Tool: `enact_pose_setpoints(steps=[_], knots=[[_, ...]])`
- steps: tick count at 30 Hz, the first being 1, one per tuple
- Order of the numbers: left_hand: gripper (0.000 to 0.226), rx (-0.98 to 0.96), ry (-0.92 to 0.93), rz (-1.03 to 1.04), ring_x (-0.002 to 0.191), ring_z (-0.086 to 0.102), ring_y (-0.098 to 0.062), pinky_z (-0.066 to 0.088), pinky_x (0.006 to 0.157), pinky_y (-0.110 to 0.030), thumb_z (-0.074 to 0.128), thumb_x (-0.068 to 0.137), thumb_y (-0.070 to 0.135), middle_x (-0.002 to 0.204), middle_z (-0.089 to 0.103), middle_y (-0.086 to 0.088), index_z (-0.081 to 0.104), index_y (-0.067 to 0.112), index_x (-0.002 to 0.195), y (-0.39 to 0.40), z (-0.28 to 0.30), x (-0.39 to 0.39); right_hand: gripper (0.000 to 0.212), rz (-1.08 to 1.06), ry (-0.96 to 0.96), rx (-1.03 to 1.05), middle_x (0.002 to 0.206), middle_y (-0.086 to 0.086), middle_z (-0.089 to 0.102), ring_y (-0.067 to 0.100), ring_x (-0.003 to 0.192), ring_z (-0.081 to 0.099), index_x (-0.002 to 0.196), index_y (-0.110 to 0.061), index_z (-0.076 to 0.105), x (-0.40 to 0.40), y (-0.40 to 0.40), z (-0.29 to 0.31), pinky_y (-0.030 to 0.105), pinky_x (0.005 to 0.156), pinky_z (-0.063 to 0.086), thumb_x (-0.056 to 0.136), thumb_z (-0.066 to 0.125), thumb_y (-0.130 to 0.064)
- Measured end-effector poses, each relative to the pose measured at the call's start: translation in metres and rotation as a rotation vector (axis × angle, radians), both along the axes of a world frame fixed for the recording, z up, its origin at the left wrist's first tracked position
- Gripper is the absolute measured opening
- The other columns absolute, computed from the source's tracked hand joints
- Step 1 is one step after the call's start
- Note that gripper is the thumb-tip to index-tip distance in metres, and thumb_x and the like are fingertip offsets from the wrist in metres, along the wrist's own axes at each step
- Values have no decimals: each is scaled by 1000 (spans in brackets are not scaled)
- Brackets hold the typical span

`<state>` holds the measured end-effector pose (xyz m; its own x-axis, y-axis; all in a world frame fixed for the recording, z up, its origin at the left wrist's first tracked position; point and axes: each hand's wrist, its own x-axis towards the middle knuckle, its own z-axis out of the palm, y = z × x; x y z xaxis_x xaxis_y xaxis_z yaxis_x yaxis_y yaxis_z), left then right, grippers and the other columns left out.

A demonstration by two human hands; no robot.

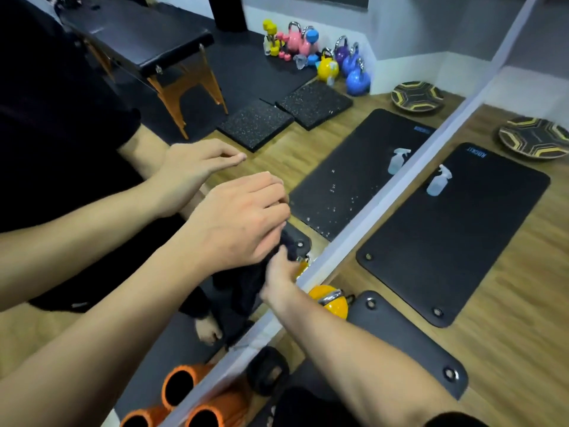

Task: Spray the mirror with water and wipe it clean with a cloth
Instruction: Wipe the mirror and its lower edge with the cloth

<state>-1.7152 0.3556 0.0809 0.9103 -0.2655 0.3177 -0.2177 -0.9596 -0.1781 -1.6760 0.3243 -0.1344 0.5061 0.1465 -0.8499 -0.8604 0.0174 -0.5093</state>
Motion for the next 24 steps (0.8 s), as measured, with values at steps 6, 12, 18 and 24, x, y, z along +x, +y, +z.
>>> enact_pose_setpoints(steps=[6, 12, 18, 24], knots=[[21, -7, 26, 36, 110, 65, -33, 53, 95, -45, 54, 96, 19, 102, 69, -8, 71, 9, 90, -9, 1, 73, 61, -188, -270, -82, 144, 12, 48, 35, 123, 52, 138, -23, 50, 221, -16, 89, 46, 105, 45, 85, 58, -54], [17, -2, -3, 83, 112, 65, -33, 50, 97, -39, 58, 94, 16, 101, 70, -7, 71, 8, 89, -15, 11, 125, 39, -245, -749, 70, 129, 9, 39, 21, 101, 58, 130, -21, 52, 332, -34, 209, 36, 96, 48, 95, 62, -34], [20, -12, -24, 113, 112, 65, -34, 48, 105, -38, 55, 97, 15, 100, 70, -9, 72, 7, 89, -21, 23, 137, 45, -321, -910, 162, 124, 6, 41, 15, 101, 54, 132, -19, 52, 297, -27, 205, 22, 92, 41, 93, 68, -33], [16, -14, -168, 78, 104, 68, -33, 40, 108, -28, 60, 95, 11, 98, 72, -9, 73, 5, 88, -22, 56, 118, 65, 30, -1069, 162, 145, 5, 33, 16, 127, 45, 151, -24, 33, 134, -38, 154, 21, 99, 37, 93, 63, -20]])
